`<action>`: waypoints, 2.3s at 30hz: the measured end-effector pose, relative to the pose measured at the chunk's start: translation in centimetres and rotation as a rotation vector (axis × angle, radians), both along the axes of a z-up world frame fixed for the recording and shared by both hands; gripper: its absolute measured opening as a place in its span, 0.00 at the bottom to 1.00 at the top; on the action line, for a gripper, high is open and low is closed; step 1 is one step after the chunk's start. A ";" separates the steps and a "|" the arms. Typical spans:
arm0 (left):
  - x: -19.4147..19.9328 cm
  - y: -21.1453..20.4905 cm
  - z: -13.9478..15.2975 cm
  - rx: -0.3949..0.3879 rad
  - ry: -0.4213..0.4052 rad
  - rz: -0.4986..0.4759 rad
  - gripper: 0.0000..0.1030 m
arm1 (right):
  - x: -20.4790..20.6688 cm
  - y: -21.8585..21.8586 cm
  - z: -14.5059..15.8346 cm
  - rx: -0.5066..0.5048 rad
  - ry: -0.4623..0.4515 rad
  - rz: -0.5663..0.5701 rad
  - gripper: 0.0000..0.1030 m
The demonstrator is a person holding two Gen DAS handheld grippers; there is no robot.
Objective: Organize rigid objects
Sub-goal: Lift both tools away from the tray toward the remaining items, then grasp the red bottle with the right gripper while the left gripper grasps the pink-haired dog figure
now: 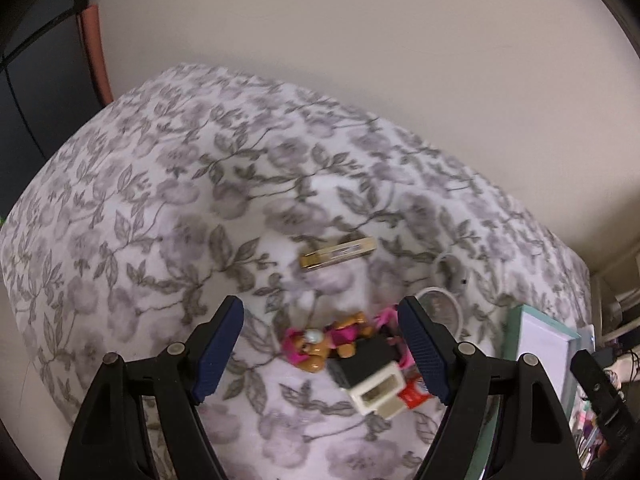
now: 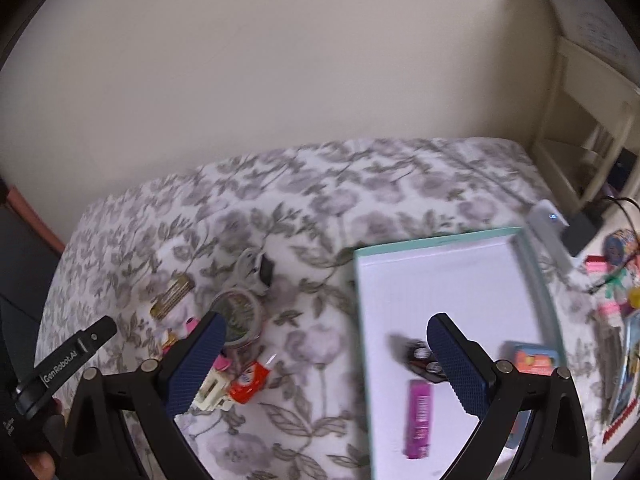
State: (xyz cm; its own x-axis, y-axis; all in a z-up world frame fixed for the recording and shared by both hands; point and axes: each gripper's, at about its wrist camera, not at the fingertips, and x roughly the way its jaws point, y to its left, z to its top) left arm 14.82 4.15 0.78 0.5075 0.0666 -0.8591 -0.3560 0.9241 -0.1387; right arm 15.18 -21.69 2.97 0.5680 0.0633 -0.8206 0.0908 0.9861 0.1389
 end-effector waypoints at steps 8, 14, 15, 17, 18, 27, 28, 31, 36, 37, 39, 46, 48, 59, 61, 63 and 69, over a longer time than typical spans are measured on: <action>1.1 1.2 -3.6 -0.056 0.095 0.048 0.78 | 1.9 3.7 -4.8 -0.044 0.097 0.063 0.98; 1.5 1.4 -6.0 -0.082 0.154 0.078 0.78 | 2.6 5.6 -8.4 -0.076 0.178 0.106 0.94; 1.5 1.5 -6.3 -0.088 0.159 0.082 0.78 | 2.6 5.9 -9.0 -0.077 0.188 0.112 0.93; 1.7 1.6 -6.8 -0.108 0.163 0.090 0.78 | 2.8 6.2 -9.8 -0.075 0.202 0.123 0.93; 1.7 1.6 -7.0 -0.118 0.161 0.092 0.78 | 2.8 6.3 -10.1 -0.075 0.207 0.134 0.92; 2.4 0.9 -8.5 -0.159 0.165 0.083 0.78 | 3.0 6.4 -12.0 -0.048 0.253 0.141 0.84; 2.5 0.9 -8.6 -0.161 0.165 0.085 0.78 | 3.1 6.4 -12.1 -0.044 0.256 0.146 0.82; 2.5 0.9 -9.0 -0.150 0.173 0.090 0.78 | 3.1 6.7 -12.6 -0.038 0.263 0.151 0.77; 2.6 0.9 -9.6 -0.157 0.176 0.093 0.78 | 3.1 7.1 -13.2 -0.023 0.273 0.164 0.69; 2.7 0.9 -9.5 -0.153 0.173 0.097 0.78 | 3.1 7.3 -13.2 -0.029 0.270 0.170 0.68; 2.7 1.0 -9.4 -0.152 0.169 0.101 0.78 | 3.1 7.3 -13.2 -0.028 0.274 0.178 0.66; 2.5 1.2 -9.2 -0.165 0.167 0.113 0.78 | 3.0 6.1 -12.8 -0.021 0.327 0.172 0.56; 2.5 1.4 -9.2 -0.172 0.164 0.120 0.78 | 3.0 5.6 -12.7 -0.038 0.337 0.162 0.52; 2.2 1.4 -9.4 -0.194 0.154 0.138 0.78 | 2.7 6.0 -13.1 -0.052 0.345 0.181 0.41; 2.3 1.3 -9.4 -0.185 0.150 0.136 0.76 | 2.5 6.4 -13.1 -0.069 0.342 0.184 0.41; 2.5 1.2 -9.3 -0.187 0.143 0.126 0.69 | 2.4 6.9 -13.1 -0.090 0.338 0.191 0.41; 2.9 0.6 -8.8 -0.180 0.136 0.100 0.61 | 2.4 7.0 -13.0 -0.051 0.345 0.200 0.30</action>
State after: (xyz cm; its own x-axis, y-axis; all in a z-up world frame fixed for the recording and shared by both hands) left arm 17.70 4.78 -8.06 0.3848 -0.0495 -0.9217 -0.4713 0.8481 -0.2423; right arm 17.55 -14.66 -10.07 0.2392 0.0986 -0.9659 -0.0705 0.9940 0.0840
